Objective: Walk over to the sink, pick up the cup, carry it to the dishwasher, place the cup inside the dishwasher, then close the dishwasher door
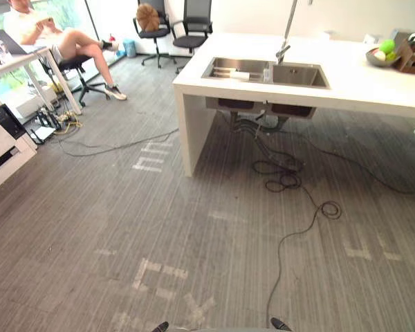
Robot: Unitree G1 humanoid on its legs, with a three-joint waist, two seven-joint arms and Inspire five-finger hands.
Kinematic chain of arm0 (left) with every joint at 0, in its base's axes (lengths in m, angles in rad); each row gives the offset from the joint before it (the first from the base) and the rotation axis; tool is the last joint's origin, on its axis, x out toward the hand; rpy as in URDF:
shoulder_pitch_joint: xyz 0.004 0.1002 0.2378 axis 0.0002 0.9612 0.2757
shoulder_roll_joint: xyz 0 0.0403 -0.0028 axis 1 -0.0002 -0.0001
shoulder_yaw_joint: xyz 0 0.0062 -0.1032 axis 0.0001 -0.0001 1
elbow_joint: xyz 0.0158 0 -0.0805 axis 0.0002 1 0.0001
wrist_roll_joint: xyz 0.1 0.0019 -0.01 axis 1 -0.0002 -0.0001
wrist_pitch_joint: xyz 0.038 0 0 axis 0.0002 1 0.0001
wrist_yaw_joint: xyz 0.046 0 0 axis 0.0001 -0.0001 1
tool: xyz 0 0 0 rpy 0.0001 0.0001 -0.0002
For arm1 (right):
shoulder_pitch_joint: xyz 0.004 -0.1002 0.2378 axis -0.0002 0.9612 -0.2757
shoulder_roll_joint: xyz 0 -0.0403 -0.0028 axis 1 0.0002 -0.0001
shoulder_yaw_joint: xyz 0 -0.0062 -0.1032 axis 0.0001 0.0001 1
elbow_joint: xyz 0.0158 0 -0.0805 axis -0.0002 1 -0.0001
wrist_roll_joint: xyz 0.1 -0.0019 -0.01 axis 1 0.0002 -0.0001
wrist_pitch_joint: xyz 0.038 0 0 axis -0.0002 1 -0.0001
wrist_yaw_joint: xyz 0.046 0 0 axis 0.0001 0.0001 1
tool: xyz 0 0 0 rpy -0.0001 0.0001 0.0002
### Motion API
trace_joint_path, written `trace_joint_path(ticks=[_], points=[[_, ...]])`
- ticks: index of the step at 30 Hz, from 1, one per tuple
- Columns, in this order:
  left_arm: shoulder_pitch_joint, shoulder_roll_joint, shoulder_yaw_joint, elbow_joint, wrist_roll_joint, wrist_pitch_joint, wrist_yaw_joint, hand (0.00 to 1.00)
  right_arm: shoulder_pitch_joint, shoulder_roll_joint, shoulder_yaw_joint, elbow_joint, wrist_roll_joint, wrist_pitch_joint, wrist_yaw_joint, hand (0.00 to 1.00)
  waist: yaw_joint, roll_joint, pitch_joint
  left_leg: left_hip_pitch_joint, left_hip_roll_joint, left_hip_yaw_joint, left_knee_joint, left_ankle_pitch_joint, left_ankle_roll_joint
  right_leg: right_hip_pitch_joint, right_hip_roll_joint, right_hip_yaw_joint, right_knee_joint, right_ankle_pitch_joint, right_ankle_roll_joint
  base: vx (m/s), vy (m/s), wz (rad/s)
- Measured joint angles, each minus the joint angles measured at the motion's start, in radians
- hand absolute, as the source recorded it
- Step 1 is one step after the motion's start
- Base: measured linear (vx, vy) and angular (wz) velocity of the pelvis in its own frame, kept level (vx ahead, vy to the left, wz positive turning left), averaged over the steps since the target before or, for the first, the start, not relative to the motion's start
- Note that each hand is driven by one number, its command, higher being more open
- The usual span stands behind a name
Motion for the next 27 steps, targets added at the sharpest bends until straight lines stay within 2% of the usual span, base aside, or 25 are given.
trace_joint_path(ticks=[2, 7, 10, 12, 13, 18, 25, 27], points=[[-0.027, 0.008, -0.022, -0.015, -0.041, -0.012, -0.047, 1.00, -0.033, 0.007, -0.016, -0.001, 0.000, -0.033, -0.018, 1.00, -0.012, 0.001, 0.023, 0.039, 0.001, -0.018, -0.046, 0.021, -0.013, 0.033, 0.003, -0.024, -0.017, 0.005, 0.000, 0.00, -0.045, 0.21], [-0.070, 0.006, -0.074, -0.112, -0.064, -0.024, -0.105, 1.00, -0.098, 0.020, -0.015, -0.041, -0.057, -0.095, -0.020, 1.00, -0.013, 0.001, 0.034, 0.047, 0.001, -0.016, -0.054, 0.023, -0.016, 0.057, 0.004, -0.046, -0.041, 0.008, 0.003, 0.00, -0.029, 0.07], [-0.087, 0.006, -0.090, -0.136, -0.042, -0.047, -0.097, 1.00, -0.144, 0.051, -0.014, -0.064, -0.074, -0.118, -0.021, 1.00, -0.016, -0.001, 0.047, 0.049, 0.002, -0.011, -0.054, 0.023, -0.017, 0.059, 0.005, -0.045, -0.043, 0.008, 0.003, 0.00, 0.000, 0.00], [-0.092, -0.018, -0.089, -0.169, -0.018, -0.071, -0.046, 1.00, -0.173, 0.071, -0.014, -0.081, -0.096, -0.132, -0.026, 1.00, -0.016, 0.001, 0.053, 0.047, 0.000, -0.010, -0.054, 0.023, -0.017, 0.060, 0.003, -0.051, -0.047, 0.012, 0.009, 0.01, -0.013, 0.05], [-0.094, -0.037, -0.088, -0.195, 0.029, -0.093, 0.000, 1.00, -0.195, 0.077, -0.017, -0.084, -0.115, -0.132, -0.025, 1.00, -0.015, 0.001, 0.054, 0.046, 0.000, -0.009, -0.051, 0.023, -0.017, 0.062, 0.002, -0.063, -0.048, 0.016, 0.013, 0.01, -0.004, 0.07], [-0.098, -0.041, -0.084, -0.280, 0.119, -0.157, 0.100, 1.00, -0.212, 0.052, -0.065, -0.171, -0.164, -0.128, 0.001, 1.00, -0.016, 0.002, 0.055, 0.048, 0.000, 0.004, -0.050, 0.025, -0.020, 0.065, -0.001, -0.072, -0.047, 0.024, 0.019, 0.00, 0.000, 0.01], [-0.100, -0.053, -0.088, -0.332, 0.253, -0.168, 0.113, 1.00, -0.216, 0.017, -0.095, -0.216, -0.175, -0.070, 0.034, 1.00, -0.030, 0.010, 0.065, 0.051, 0.000, 0.033, -0.050, 0.024, -0.022, 0.066, -0.002, -0.068, -0.043, 0.024, 0.020, -0.02, -0.002, -0.01], [-0.097, -0.059, -0.088, -0.332, 0.295, -0.175, 0.115, 1.00, -0.206, 0.021, -0.096, -0.216, -0.175, -0.070, 0.037, 1.00, -0.035, 0.014, 0.068, 0.051, 0.001, 0.041, -0.050, 0.024, -0.022, 0.064, -0.002, -0.065, -0.041, 0.024, 0.020, -0.04, -0.002, -0.06]])
